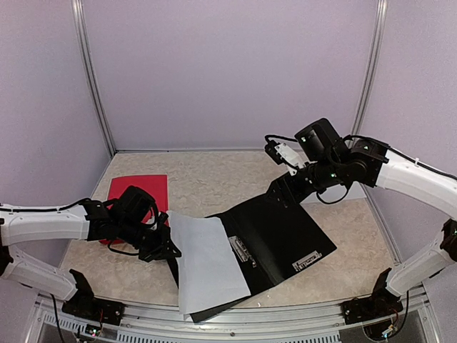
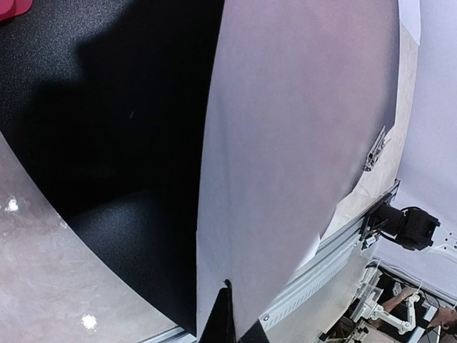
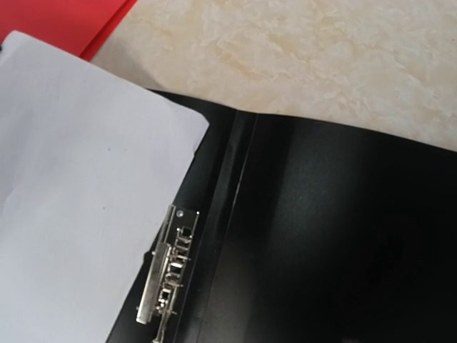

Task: Put the files into the folder
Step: Place the file on the spring clip of the folder.

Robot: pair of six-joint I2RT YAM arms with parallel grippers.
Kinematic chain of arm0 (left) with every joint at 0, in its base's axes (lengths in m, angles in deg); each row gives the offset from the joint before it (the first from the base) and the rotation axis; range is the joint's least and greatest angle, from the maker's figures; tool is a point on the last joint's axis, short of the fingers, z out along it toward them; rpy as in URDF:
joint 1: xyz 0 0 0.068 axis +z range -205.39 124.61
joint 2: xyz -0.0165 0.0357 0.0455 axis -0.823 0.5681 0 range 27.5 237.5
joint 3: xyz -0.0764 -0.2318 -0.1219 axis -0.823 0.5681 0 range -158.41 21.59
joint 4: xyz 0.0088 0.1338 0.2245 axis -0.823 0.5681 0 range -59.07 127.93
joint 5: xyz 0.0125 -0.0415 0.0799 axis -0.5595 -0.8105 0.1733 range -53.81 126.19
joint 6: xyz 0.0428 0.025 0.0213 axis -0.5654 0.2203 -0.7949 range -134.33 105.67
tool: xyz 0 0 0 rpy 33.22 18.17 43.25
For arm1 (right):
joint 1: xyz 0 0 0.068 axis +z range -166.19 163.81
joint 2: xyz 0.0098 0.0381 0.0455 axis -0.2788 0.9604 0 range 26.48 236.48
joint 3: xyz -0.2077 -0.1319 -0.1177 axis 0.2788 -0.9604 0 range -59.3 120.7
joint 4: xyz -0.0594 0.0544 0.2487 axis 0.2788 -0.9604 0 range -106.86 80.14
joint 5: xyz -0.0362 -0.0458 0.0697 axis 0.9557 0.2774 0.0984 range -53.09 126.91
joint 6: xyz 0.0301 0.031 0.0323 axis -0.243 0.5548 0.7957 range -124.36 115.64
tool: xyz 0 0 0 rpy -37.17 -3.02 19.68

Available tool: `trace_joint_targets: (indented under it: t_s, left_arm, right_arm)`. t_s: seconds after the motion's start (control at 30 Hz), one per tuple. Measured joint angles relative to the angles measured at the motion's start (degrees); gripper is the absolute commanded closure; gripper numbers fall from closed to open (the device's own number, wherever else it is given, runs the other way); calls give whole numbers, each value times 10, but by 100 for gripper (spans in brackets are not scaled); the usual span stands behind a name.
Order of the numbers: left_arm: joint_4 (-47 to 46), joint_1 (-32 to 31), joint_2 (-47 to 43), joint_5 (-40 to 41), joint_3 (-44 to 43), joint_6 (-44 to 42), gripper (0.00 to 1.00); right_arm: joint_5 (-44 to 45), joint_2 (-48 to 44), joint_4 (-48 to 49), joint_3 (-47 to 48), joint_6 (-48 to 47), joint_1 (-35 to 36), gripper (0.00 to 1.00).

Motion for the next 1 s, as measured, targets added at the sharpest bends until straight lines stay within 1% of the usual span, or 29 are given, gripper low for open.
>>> trace_joint_targets:
  t_s: [0.13,0.23,0.43,0.6,0.7,1.0]
  left_arm:
    - [-2,-3,0,10,0,-3,100]
    - [7,-17,-17,30,-2,-17,100]
    - [46,-46,-97,70,-4,-41,100]
    - [50,-52,-148,83,-4,-65,100]
    - [50,-52,-139,85,-5,-77,100]
    - [49,-52,-40,91,-33,-87,100]
  right_arm:
    - [0,3,0,0,0,0,35]
    - [0,8,0,0,0,0,35]
    - [0,15,0,0,-1,0,35]
    - [0,20,0,0,-1,0,35]
    - [0,21,0,0,-1,0,35]
    - [0,21,-5,0,2,0,35]
